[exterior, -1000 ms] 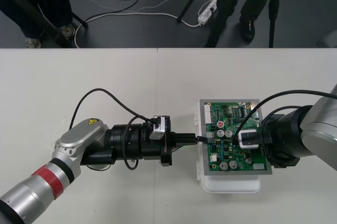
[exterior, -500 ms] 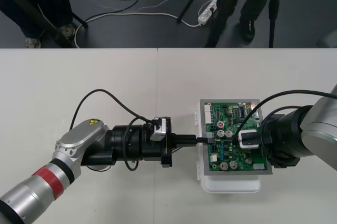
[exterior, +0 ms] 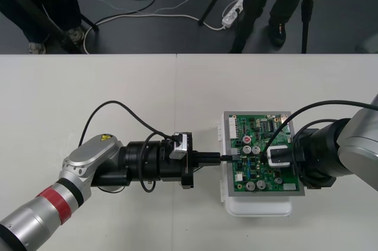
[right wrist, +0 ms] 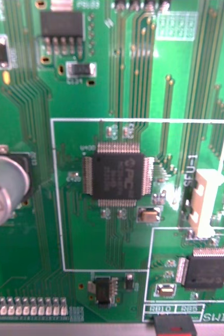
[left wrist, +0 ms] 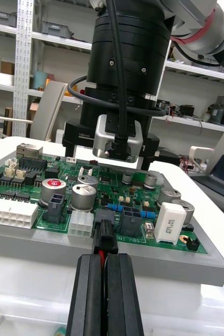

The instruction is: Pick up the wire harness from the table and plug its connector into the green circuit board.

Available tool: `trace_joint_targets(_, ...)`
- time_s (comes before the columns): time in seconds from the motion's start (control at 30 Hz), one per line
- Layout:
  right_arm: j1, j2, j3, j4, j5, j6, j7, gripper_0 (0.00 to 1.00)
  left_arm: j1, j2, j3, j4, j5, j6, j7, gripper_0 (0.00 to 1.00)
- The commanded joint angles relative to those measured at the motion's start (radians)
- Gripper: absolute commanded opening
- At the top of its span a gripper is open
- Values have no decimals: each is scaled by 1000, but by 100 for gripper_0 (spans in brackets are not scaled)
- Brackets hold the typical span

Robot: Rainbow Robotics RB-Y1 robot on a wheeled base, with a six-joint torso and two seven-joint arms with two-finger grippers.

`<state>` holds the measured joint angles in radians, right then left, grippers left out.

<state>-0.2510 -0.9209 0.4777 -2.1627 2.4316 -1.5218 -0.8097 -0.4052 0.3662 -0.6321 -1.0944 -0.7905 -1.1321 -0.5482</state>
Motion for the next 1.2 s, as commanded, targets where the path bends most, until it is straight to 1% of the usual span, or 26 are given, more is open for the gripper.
trace_joint_targets(0.03,-24,28,-14,-37,-26,3,-42,100,-34,4,-28,-33,-10,25,-50,0)
trace_joint_targets(0.5,-24,28,-17,-37,-25,2,-43,100,-35,-3,-28,-33,-9,26,-45,0)
trace_joint_targets(1.2,-24,30,-37,-37,-22,-15,-34,100,-34,-59,-28,-33,-10,71,-47,0)
